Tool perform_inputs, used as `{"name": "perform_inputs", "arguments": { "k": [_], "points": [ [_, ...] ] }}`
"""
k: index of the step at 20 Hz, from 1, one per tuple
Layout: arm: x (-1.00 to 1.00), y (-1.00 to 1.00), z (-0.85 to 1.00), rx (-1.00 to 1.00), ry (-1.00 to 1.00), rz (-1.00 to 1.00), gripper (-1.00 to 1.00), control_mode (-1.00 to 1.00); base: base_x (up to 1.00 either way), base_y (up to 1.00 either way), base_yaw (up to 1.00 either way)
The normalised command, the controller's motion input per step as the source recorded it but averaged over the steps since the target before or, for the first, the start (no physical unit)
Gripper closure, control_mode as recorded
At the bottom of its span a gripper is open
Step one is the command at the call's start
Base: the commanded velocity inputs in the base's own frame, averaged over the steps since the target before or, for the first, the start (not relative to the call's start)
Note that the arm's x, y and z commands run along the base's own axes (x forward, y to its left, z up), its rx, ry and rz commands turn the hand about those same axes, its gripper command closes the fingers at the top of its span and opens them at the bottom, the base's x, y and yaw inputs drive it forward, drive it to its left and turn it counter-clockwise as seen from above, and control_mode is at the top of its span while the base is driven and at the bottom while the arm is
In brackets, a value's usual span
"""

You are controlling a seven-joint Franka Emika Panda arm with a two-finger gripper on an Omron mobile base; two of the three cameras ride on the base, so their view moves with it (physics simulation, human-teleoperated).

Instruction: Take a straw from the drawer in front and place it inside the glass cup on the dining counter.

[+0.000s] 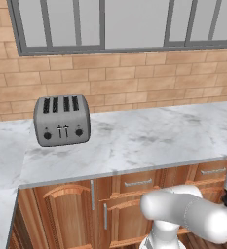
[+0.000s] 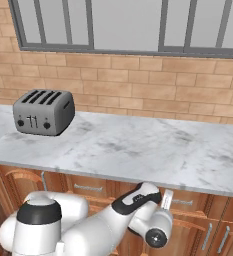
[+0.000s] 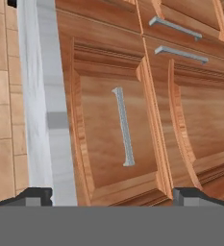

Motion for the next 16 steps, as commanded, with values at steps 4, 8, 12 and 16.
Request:
{"name": "perform_inputs", "arguments": {
  "k": [4, 8, 12, 16],
  "points": [
    [0.10, 0.00, -0.15, 0.03, -0.03, 0.00, -1.00, -1.00, 0.00, 0.00, 0.00],
    [0.10, 0.00, -0.14, 0.03, -0.02, 0.00, -1.00, -1.00, 0.00, 0.00, 0.00],
    [0.10, 0.00, -0.14, 0.02, -0.01, 0.00, -1.00, -1.00, 0.00, 0.00, 0.00],
    [0.13, 0.00, -0.14, 0.01, -0.01, 0.00, -1.00, -1.00, 0.00, 0.00, 0.00]
  ]
}}
